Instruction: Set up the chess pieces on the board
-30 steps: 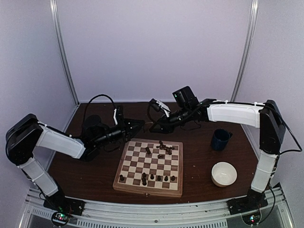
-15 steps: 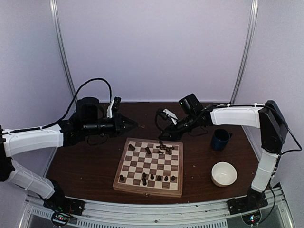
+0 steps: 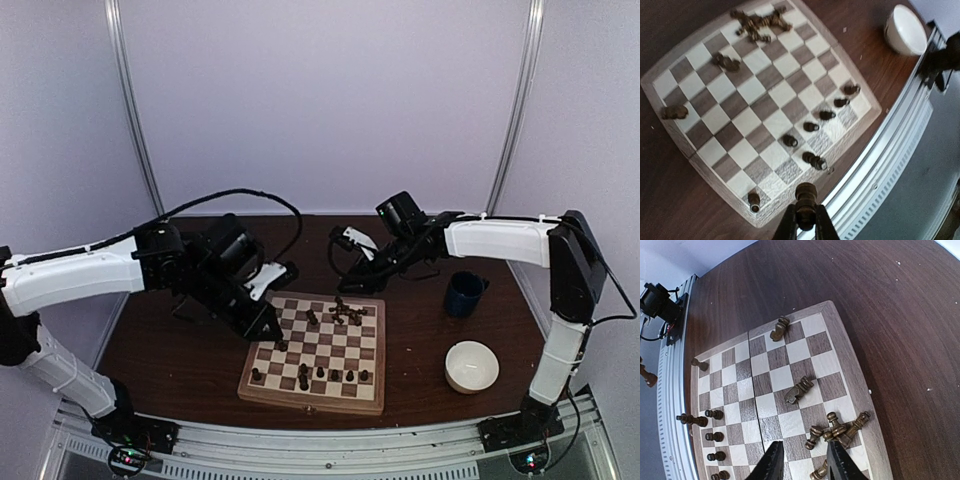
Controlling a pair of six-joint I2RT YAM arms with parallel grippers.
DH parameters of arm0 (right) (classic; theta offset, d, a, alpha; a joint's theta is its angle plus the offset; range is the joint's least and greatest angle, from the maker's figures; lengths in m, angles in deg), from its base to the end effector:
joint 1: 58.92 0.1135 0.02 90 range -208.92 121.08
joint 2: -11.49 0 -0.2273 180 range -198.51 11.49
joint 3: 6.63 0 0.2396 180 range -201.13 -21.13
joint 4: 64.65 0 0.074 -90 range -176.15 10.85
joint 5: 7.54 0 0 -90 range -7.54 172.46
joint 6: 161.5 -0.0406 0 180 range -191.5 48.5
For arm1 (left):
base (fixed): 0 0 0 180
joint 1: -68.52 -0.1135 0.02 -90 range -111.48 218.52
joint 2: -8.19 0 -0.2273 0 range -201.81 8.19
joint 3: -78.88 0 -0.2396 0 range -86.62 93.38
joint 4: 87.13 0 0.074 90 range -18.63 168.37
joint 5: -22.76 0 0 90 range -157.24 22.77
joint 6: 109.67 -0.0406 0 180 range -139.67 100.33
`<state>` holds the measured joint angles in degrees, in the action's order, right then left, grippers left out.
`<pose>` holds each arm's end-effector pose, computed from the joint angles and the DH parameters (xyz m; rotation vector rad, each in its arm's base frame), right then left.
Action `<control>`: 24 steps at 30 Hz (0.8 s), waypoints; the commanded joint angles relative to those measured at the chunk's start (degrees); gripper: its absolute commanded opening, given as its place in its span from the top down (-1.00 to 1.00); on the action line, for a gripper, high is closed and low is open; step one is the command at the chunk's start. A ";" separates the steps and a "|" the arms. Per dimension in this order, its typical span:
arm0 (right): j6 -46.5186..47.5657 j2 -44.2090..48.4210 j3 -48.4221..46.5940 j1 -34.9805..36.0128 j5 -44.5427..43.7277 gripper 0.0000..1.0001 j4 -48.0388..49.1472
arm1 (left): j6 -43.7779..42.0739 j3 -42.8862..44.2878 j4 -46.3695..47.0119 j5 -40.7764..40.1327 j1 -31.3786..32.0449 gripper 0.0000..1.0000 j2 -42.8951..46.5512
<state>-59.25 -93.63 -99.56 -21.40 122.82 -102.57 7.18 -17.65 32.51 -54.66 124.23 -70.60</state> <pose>0.2860 0.2528 0.2018 -1.3073 2.0534 1.0569 0.1497 -0.2352 0.2622 0.7693 2.6174 -0.7813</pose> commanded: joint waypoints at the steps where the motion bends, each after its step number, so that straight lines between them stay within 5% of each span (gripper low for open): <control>1: 3.02 0.66 -1.64 -0.38 -2.92 0.32 -2.84 | -5.01 0.25 -7.90 -6.70 4.64 1.00 -5.45; 24: 3.73 0.64 -2.35 -1.36 -6.35 0.15 -3.78 | 0.36 -4.79 6.04 -13.15 11.21 1.00 -11.55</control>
<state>-55.03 -93.63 -100.70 -21.64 117.12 -106.46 5.54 -21.26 33.93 -63.97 133.49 -82.16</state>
